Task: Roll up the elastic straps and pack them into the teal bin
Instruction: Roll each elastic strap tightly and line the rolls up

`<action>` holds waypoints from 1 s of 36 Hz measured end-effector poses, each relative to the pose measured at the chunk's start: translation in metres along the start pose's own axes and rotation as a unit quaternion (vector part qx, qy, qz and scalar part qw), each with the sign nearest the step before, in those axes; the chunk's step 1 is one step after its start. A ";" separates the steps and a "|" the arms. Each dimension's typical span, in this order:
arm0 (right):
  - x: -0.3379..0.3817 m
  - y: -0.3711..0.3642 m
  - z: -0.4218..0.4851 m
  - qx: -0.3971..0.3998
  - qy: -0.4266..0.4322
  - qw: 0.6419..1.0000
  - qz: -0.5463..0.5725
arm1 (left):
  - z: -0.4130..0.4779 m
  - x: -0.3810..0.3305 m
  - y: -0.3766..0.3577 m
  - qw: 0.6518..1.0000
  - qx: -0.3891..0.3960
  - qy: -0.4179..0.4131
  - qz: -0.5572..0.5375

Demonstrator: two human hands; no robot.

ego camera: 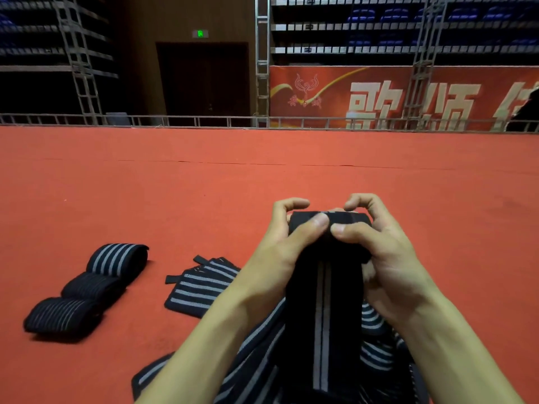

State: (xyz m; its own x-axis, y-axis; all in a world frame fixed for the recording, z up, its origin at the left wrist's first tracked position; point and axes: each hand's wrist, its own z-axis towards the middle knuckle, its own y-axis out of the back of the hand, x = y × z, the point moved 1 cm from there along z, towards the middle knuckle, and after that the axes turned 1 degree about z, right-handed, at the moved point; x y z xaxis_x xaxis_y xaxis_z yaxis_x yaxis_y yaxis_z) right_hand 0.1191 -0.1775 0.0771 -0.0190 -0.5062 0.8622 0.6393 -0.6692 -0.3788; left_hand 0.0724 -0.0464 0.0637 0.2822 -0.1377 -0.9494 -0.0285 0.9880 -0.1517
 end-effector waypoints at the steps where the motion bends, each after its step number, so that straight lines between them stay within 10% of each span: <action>1: -0.001 0.001 0.001 0.009 0.011 1.000 -0.010 | 0.000 -0.001 -0.001 1.000 -0.011 0.017 -0.002; 7: -0.003 0.002 0.001 0.010 0.040 0.999 -0.035 | -0.001 -0.002 0.000 0.997 -0.001 0.052 -0.049; 22: -0.004 0.001 0.000 -0.009 -0.062 0.998 -0.004 | 0.001 -0.003 0.012 0.983 -0.057 -0.151 0.089; 36: -0.008 0.016 0.002 0.022 -0.026 0.997 -0.062 | -0.002 -0.008 0.006 0.998 -0.029 0.054 -0.001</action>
State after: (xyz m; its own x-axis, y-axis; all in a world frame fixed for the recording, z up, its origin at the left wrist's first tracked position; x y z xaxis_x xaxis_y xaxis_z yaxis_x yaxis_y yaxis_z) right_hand 0.1309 -0.1827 0.0650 -0.0610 -0.3912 0.9183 0.6673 -0.7001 -0.2540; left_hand 0.0680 -0.0395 0.0697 0.1781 -0.1504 -0.9725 -0.0842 0.9823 -0.1673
